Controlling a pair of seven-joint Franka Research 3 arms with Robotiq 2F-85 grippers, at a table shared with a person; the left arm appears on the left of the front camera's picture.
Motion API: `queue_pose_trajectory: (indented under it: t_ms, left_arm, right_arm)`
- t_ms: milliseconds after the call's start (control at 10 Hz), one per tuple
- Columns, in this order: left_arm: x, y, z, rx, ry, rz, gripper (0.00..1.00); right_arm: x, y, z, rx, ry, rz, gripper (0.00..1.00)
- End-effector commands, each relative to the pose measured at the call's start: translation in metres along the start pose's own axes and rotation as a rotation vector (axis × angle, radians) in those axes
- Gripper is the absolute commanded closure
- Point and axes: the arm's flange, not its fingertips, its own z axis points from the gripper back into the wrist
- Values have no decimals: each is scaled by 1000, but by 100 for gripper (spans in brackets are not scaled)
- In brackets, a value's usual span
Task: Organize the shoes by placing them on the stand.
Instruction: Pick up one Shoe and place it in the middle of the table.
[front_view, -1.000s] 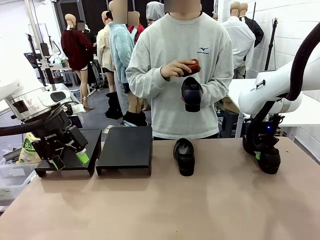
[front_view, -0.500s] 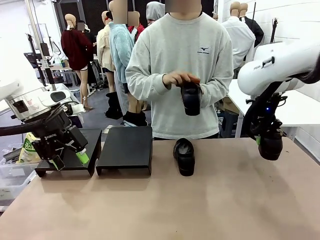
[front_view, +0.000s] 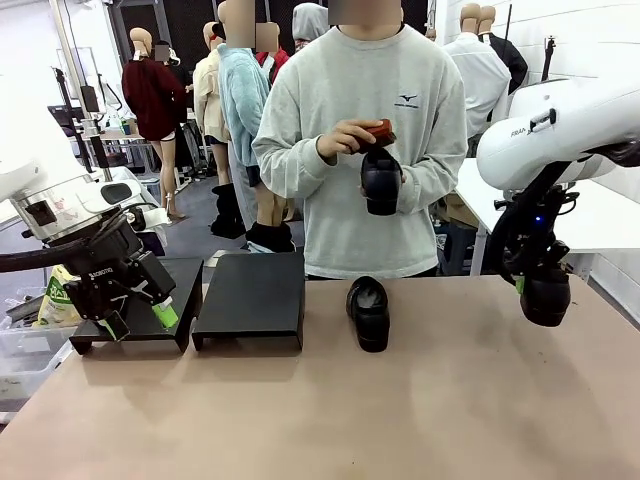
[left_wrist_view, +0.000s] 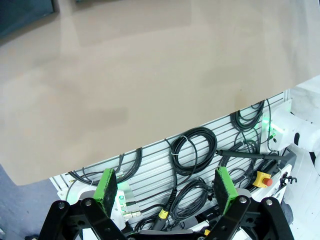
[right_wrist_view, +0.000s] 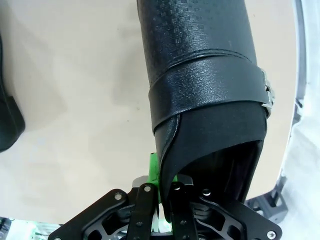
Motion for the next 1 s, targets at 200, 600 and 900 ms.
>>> queue_pose_trajectory:
  t_ms: [200,600,900]
  left_arm:
    - [0,-1,1,6,4,11,0]
    - [0,-1,1,6,4,11,0]
    - [0,-1,1,6,4,11,0]
  right_arm:
    - [-25,30,15,-115,7,-12,100]
    - [-109,78,24,56,92,42,100]
    - [-163,121,31,11,148,45,100]
